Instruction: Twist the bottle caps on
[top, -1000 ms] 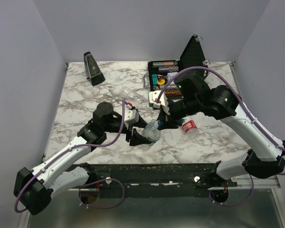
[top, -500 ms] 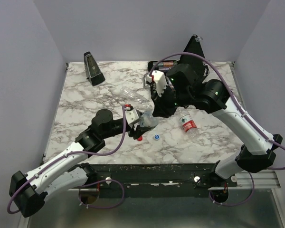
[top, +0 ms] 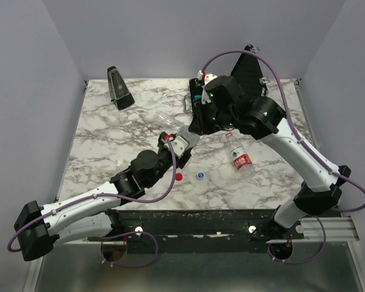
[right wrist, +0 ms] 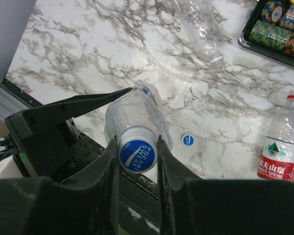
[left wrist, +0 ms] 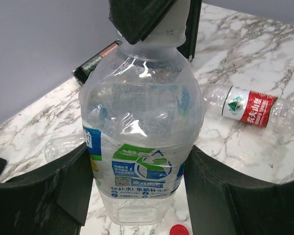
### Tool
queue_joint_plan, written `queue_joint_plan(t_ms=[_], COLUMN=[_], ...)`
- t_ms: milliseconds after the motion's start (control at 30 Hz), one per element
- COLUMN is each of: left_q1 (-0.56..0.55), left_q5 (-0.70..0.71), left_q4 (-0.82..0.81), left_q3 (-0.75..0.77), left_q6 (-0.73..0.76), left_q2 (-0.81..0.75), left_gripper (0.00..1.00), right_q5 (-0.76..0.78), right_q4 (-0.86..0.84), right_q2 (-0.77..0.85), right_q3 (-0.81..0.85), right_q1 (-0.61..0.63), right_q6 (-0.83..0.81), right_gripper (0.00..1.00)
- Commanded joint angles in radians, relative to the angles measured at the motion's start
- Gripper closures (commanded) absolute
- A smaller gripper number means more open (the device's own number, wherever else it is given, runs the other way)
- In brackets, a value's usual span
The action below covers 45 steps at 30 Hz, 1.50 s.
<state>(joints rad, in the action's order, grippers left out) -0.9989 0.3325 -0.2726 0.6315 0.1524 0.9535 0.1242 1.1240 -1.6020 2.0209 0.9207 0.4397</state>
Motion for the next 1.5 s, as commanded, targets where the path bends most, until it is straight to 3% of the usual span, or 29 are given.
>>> queue_joint_plan(t_ms=[0, 200, 433, 567, 800, 1233, 1333, 1467], left_q1=[0.049, 0.193, 0.344, 0.348, 0.347, 0.345, 0.345, 0.344], left_q5=[0.007, -0.574, -1.077, -1.231, -1.305, -1.353, -1.337, -1.264], left_q4=[-0.004, 0.102, 0.099, 0.056, 0.01, 0.029, 0.038, 0.099], left_q3=[-0.023, -0.078, -0.07, -0.032, 0.0, 0.057, 0.06, 0.069], left_q6=[-0.089, -0.206, -0.251, -0.278, -0.272, -0.243, -0.234, -0.18], left_q2=[-0.05, -0.131, -0.185, -0.145, -0.11, -0.065, -0.065, -0.079], left_gripper=[1.0, 1.0, 1.0, 1.0, 1.0, 1.0, 1.0, 1.0], right_q5=[-0.147, -0.348, -0.492, -0.586, -0.653, -0.692, -0.683, -0.653], right_q4=[-0.026, -0.004, 0.046, 0.039, 0.06, 0.135, 0.16, 0.154], right_q2=[0.068, 0.119, 0.189, 0.217, 0.215, 0.134, 0.119, 0.109], right_q3=[0.016, 0.088, 0.0, -0.042, -0.076, -0.033, -0.022, -0.021], right_q1=[0.017, 0.017, 0.015, 0.017, 0.017, 0.017, 0.017, 0.018], right_q6=[-0.128, -0.473, -0.752, -0.852, -0.927, -0.963, -0.961, -0.909], right_gripper=[0.68, 0.34, 0.29, 0.29, 0.32, 0.47, 0.56, 0.78])
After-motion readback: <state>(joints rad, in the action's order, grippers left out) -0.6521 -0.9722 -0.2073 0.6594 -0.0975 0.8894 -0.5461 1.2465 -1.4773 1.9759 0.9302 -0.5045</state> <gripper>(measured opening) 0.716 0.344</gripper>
